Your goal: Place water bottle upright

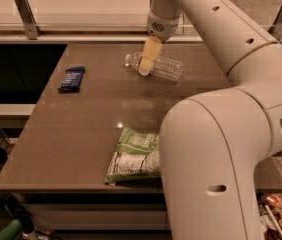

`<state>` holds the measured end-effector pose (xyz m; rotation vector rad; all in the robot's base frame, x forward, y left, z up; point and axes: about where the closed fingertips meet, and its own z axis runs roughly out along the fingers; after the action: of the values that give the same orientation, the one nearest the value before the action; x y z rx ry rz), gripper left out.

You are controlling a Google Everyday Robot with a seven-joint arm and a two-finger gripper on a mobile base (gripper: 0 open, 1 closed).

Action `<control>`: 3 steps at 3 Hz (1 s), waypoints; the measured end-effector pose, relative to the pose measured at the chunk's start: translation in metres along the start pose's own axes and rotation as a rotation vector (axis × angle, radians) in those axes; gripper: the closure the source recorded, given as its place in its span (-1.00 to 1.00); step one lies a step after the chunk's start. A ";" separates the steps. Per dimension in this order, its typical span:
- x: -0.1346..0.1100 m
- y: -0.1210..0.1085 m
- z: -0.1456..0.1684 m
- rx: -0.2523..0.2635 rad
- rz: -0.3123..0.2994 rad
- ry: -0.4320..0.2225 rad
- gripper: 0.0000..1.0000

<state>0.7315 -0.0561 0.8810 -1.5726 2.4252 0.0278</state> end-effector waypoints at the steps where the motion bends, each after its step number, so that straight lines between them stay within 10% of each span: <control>1: -0.001 -0.001 0.009 -0.010 0.008 0.017 -1.00; 3: -0.010 0.000 0.023 -0.029 -0.002 0.031 -0.86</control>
Offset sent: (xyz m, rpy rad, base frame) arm -0.0039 0.0054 -0.0165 -0.0471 0.1043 0.0114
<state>0.7398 -0.0438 0.8606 -1.5993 2.4573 0.0386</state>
